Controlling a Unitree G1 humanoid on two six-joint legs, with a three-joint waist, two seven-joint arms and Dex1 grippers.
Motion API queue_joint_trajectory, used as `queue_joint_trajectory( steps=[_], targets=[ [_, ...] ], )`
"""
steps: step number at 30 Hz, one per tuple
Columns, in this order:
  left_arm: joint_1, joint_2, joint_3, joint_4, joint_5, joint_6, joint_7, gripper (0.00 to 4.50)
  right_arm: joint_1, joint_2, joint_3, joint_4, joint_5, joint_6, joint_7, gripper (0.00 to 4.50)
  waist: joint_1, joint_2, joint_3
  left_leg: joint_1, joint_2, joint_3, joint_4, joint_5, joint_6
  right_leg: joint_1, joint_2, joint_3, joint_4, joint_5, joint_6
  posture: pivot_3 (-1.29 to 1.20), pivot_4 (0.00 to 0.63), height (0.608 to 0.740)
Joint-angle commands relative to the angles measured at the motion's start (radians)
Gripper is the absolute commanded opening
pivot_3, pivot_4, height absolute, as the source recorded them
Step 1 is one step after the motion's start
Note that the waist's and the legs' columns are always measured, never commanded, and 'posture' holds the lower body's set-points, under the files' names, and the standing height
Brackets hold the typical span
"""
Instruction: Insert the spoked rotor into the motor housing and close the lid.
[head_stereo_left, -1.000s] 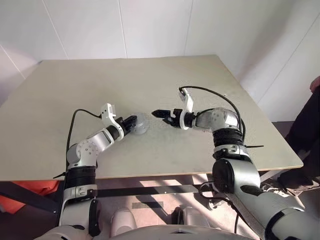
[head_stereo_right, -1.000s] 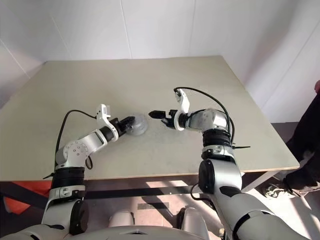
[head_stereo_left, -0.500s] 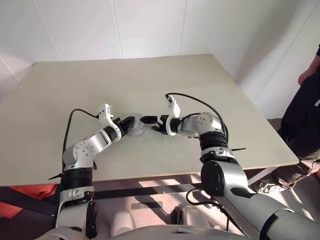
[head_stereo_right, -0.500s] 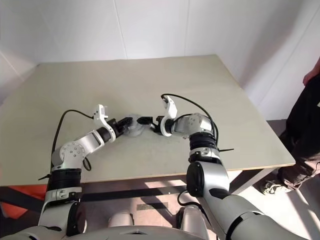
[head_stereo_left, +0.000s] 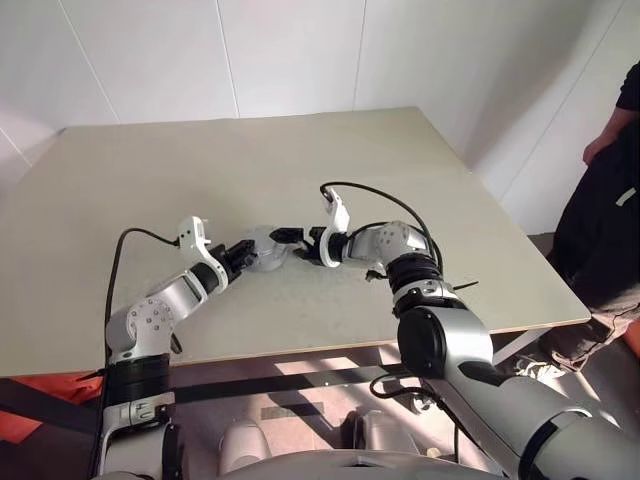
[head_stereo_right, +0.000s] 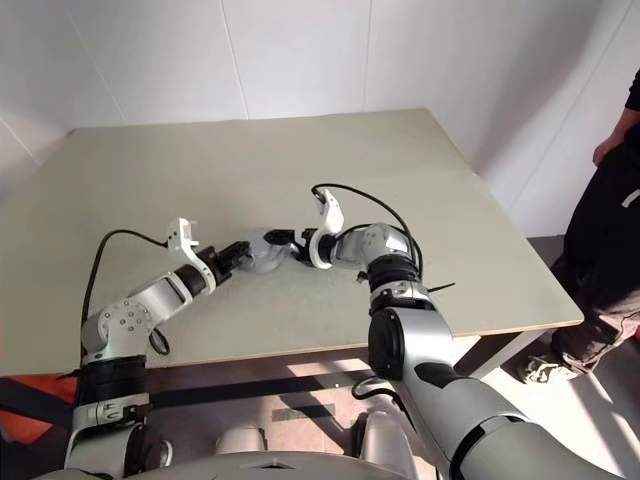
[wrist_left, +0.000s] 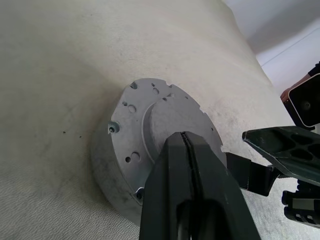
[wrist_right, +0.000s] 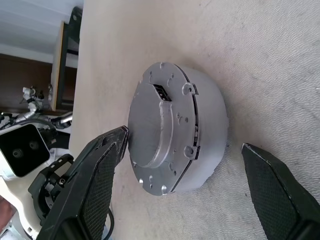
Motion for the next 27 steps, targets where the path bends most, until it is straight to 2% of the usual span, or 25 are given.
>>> queue_joint_trajectory(
  steps=[1, 11, 22, 25, 27],
  targets=[
    [0.024, 0.007, -0.006, 0.005, 0.015, 0.027, 0.030, 0.00, -0.028, 0.012, 0.011, 0.024, 0.018, -0.016, 0.013, 4.49, 0.000, 0.000, 0.000, 0.000, 0.000, 0.000, 0.000, 0.000, 0.000, 0.000, 0.000, 0.000, 0.000, 0.000, 0.000, 0.00, 0.000, 0.740],
    [0.014, 0.001, -0.013, 0.007, 0.018, 0.024, 0.037, 0.00, -0.074, 0.048, 0.003, 0.095, 0.044, -0.054, 0.070, 4.49, 0.000, 0.000, 0.000, -0.002, 0.000, 0.000, 0.000, 0.000, 0.000, -0.002, 0.000, 0.000, 0.000, 0.000, 0.000, 0.00, 0.000, 0.740],
    [0.016, 0.000, -0.015, 0.011, 0.020, 0.022, 0.037, 0.00, -0.098, 0.072, -0.014, 0.142, 0.046, -0.123, 0.054, 4.49, 0.000, 0.000, 0.000, -0.002, 0.000, 0.000, 0.000, 0.000, 0.000, -0.002, 0.000, 0.000, 0.001, 0.000, 0.000, 0.00, 0.000, 0.740],
    [0.015, 0.000, -0.016, 0.013, 0.021, 0.022, 0.037, 0.00, -0.100, 0.077, -0.021, 0.149, 0.046, -0.155, 0.043, 3.94, 0.001, 0.000, 0.000, -0.002, 0.000, 0.000, 0.000, 0.000, 0.000, -0.003, 0.000, 0.000, 0.001, 0.000, 0.000, 0.00, 0.000, 0.740],
    [0.013, 0.000, -0.017, 0.015, 0.021, 0.021, 0.037, 0.00, -0.104, 0.074, -0.015, 0.149, 0.044, -0.156, 0.058, 3.30, 0.002, 0.000, 0.000, -0.002, 0.000, 0.000, 0.000, 0.000, 0.000, -0.003, 0.000, 0.000, 0.001, 0.000, 0.000, 0.00, 0.000, 0.740]
  ],
)
